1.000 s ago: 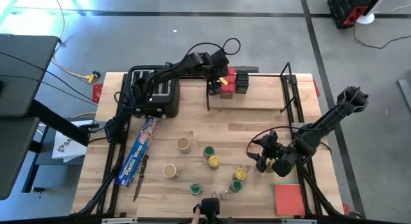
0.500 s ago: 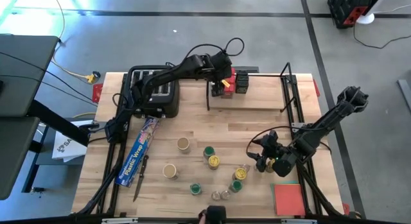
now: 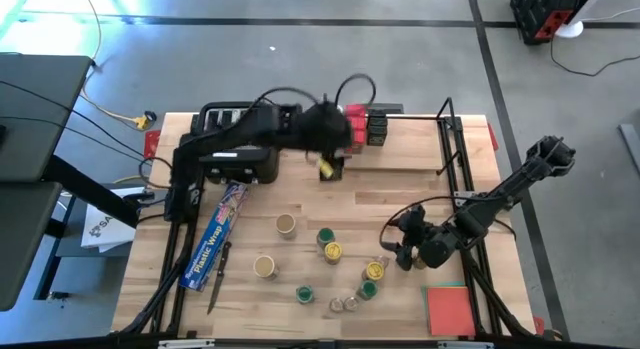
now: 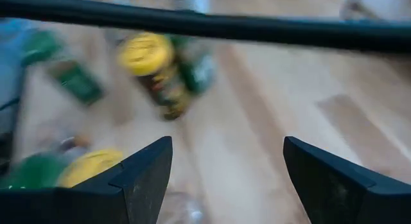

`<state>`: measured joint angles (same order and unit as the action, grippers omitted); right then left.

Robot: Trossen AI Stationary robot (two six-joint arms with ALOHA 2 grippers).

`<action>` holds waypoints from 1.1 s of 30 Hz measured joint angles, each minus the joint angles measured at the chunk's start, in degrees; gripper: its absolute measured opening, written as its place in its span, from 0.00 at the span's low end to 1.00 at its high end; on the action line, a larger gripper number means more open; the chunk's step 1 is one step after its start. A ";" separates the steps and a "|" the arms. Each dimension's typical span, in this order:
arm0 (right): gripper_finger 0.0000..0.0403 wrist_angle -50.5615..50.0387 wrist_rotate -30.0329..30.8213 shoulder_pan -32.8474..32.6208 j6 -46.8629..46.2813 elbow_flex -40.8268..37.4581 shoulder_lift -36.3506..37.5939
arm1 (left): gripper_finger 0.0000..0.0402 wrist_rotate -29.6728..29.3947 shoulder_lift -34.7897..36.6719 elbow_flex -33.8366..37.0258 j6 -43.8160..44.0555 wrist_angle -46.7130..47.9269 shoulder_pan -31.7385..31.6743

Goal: Shelf spices
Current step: Put the right yellow seasoning bottle on the shelf

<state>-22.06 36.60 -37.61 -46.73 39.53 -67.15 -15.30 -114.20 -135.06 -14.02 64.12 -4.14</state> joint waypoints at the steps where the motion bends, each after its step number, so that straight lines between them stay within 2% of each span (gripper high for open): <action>1: 0.72 0.19 -1.63 0.12 1.87 1.04 -0.01 | 0.65 -1.06 0.36 0.06 1.31 0.78 1.99; 5: 0.72 -2.70 -4.15 -0.68 9.65 8.05 0.00 | 0.65 -8.80 1.63 2.79 6.71 2.98 10.47; 8: 0.72 -8.65 -4.21 -2.20 14.53 14.96 -0.49 | 0.65 -15.16 1.87 7.32 12.02 2.86 17.02; 10: 0.72 -14.53 -4.71 -3.30 15.74 19.54 -1.44 | 0.65 -16.77 1.87 11.47 15.56 1.83 20.99; 12: 0.72 -20.28 -5.83 -4.26 15.79 23.63 -2.91 | 0.65 -17.07 1.87 16.26 19.51 -1.21 24.75; 15: 0.72 -27.49 -9.63 -5.73 15.44 27.22 -5.50 | 0.65 -19.68 1.80 24.33 25.32 -11.25 29.79; 21: 0.72 -30.49 -18.47 -7.54 11.59 25.67 -8.41 | 0.65 -29.42 1.78 37.67 34.42 -33.58 37.20; 27: 0.72 -30.49 -22.84 -7.21 10.52 21.56 -8.47 | 0.65 -34.53 6.39 46.95 35.95 -46.73 39.35; 30: 0.72 -30.43 -24.84 -5.58 9.55 19.47 -8.49 | 0.65 -34.41 11.18 55.11 34.66 -55.35 38.18; 33: 0.72 -30.24 -24.99 -3.57 10.03 18.46 -8.62 | 0.65 -29.37 15.65 65.34 31.81 -70.10 35.89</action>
<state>-52.30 11.61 -41.18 -36.69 57.98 -75.77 -44.67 -98.55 -69.73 17.79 -5.98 31.74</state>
